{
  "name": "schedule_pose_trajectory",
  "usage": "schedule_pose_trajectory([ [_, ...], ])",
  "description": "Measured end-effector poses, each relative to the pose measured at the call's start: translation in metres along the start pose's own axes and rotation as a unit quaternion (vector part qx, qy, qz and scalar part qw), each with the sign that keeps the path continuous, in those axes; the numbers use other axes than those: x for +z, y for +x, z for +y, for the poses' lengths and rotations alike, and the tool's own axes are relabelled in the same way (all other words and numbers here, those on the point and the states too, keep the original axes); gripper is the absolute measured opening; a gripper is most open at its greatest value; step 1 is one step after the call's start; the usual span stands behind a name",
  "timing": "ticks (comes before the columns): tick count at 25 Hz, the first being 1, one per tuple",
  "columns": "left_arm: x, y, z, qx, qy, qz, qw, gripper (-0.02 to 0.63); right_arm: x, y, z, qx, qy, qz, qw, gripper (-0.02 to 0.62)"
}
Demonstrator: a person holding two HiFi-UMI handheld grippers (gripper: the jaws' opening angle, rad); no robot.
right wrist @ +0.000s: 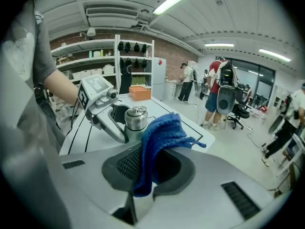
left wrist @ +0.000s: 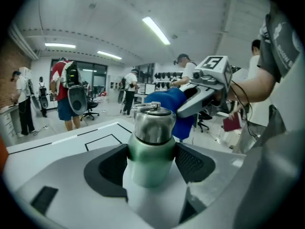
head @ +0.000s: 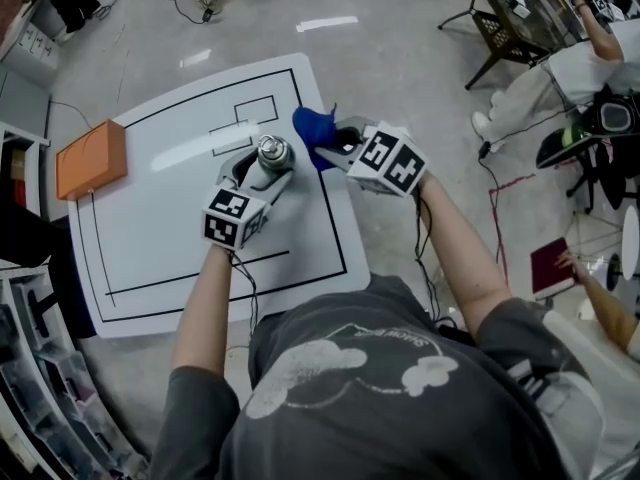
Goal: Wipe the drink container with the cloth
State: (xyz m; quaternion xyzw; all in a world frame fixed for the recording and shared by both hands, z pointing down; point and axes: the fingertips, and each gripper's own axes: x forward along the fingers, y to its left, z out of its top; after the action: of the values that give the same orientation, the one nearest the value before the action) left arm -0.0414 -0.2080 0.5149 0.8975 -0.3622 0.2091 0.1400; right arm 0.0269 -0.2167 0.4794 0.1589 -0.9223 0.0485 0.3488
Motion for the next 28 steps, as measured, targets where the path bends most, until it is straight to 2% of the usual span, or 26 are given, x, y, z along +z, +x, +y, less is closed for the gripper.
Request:
schedule_pose_trajectory([
  [3,0.0,-0.001,0.0,-0.056,0.031,-0.003,0.998,0.311,0.015,0.007,0.003,0.038,-0.024,-0.005,0.999,0.044],
  [7,0.001,-0.003,0.001,-0.12,0.066,-0.003,0.9906,0.311,0.031,0.022,0.011,0.084,-0.046,-0.002,0.995,0.043],
  [15,0.001,-0.006,-0.002,-0.237,0.129,0.018,0.9628,0.311,0.023,0.051,0.005,0.119,-0.074,0.064,0.988,0.043],
  [21,0.0,-0.006,-0.002,-0.272,0.141,0.01,0.952,0.311,0.007,0.068,-0.002,0.141,-0.051,0.069,0.986,0.041],
  [28,0.0,-0.006,-0.003,-0.268,0.143,0.011,0.9526,0.313,-0.025,0.085,0.003,0.139,-0.041,0.107,0.984,0.041],
])
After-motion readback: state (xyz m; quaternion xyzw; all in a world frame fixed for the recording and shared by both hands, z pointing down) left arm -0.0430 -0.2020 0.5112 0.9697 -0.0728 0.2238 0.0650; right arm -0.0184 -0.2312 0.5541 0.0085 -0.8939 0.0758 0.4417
